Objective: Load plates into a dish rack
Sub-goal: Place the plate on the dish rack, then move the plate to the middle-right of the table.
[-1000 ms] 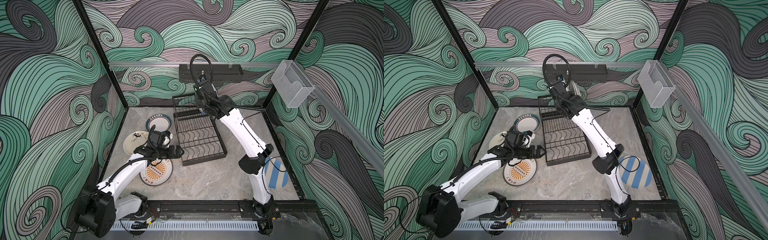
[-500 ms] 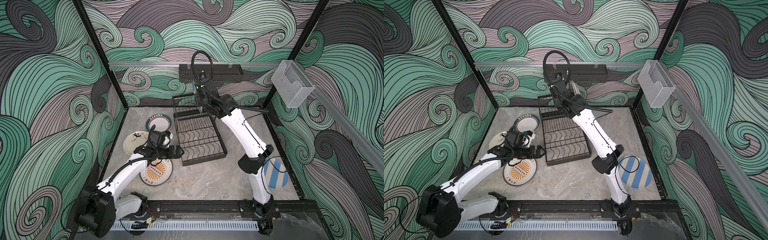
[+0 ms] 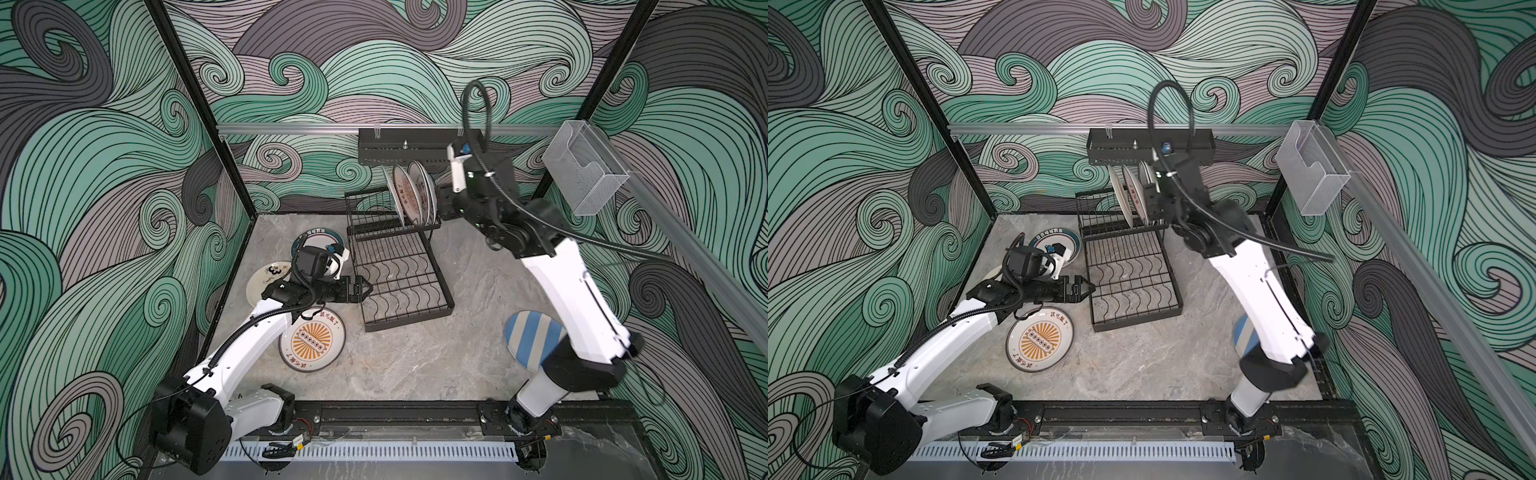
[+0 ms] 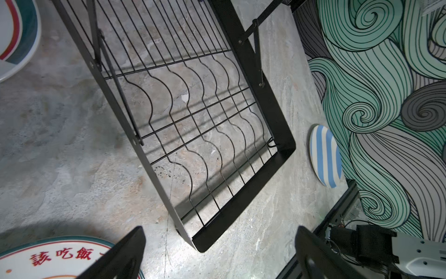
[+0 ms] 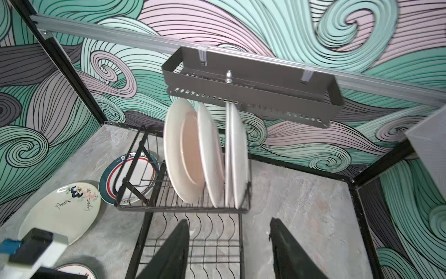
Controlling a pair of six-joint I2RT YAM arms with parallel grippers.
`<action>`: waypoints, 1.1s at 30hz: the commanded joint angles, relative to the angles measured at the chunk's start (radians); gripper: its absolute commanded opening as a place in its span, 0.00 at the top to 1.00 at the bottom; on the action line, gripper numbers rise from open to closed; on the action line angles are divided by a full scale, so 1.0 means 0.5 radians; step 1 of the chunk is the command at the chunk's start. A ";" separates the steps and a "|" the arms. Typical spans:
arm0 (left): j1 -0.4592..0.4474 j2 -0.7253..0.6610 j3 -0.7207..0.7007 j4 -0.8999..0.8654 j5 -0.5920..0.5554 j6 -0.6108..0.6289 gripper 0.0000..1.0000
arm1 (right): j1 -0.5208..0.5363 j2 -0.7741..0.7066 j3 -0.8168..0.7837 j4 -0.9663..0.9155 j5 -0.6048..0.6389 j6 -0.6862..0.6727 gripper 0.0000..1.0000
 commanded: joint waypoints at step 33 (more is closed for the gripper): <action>-0.549 0.449 0.241 0.280 0.035 0.216 0.01 | -1.842 -0.271 -2.664 0.740 -1.208 0.500 0.29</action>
